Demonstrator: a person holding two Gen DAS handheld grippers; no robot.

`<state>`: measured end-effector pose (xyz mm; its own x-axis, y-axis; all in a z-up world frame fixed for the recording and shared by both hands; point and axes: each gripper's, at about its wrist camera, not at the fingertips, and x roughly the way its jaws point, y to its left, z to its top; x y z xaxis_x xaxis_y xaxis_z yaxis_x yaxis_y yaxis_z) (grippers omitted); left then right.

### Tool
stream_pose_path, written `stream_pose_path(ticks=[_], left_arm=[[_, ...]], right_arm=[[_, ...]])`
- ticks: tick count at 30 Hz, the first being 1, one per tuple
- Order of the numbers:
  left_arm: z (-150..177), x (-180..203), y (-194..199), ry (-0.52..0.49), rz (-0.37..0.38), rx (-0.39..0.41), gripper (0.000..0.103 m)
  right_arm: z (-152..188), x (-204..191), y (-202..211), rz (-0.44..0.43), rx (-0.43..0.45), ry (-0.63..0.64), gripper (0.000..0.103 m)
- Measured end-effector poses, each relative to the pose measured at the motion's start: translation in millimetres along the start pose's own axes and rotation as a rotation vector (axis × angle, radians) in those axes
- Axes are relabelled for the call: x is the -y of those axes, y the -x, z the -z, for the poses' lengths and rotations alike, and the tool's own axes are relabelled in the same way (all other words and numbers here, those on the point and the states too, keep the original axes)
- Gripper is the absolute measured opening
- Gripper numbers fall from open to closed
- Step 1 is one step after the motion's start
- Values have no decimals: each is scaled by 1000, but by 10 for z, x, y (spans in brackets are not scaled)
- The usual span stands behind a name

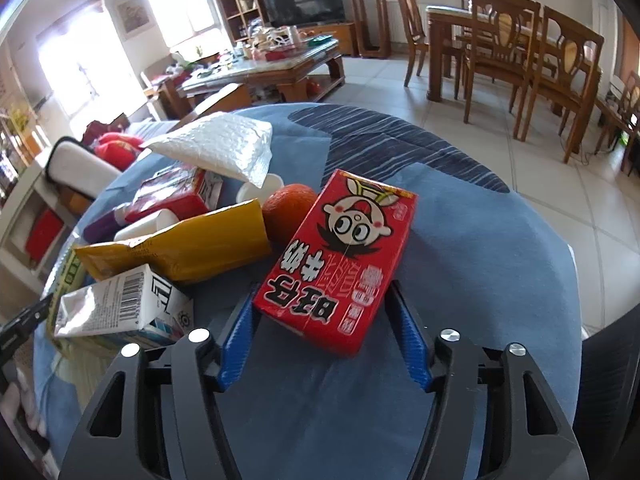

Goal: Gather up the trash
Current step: 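Grasp the clear plastic tray with left tool while right tool grasps red milk carton, then carry tray and red carton to the black bin and release both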

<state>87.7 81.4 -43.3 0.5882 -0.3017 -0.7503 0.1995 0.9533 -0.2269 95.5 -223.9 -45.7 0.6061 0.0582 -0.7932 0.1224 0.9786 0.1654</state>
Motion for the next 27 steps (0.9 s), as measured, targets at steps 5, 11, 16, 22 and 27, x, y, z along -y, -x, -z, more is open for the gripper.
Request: stream_pose_path(ticks=[5, 11, 16, 22, 27], left_arm=[[20, -50, 22, 28, 30, 21, 40], [50, -24, 237, 32, 32, 104, 39], [33, 114, 464, 8, 37, 160, 39], [86, 457, 668, -46, 86, 195, 39], [146, 884, 721, -113, 156, 201, 39]], right_arm=[[43, 89, 66, -11, 13, -10, 54], [111, 183, 309, -35, 59, -27, 51], [139, 224, 603, -66, 104, -21, 51], [214, 206, 982, -116, 146, 26, 51], [317, 277, 1299, -132, 176, 57, 51]])
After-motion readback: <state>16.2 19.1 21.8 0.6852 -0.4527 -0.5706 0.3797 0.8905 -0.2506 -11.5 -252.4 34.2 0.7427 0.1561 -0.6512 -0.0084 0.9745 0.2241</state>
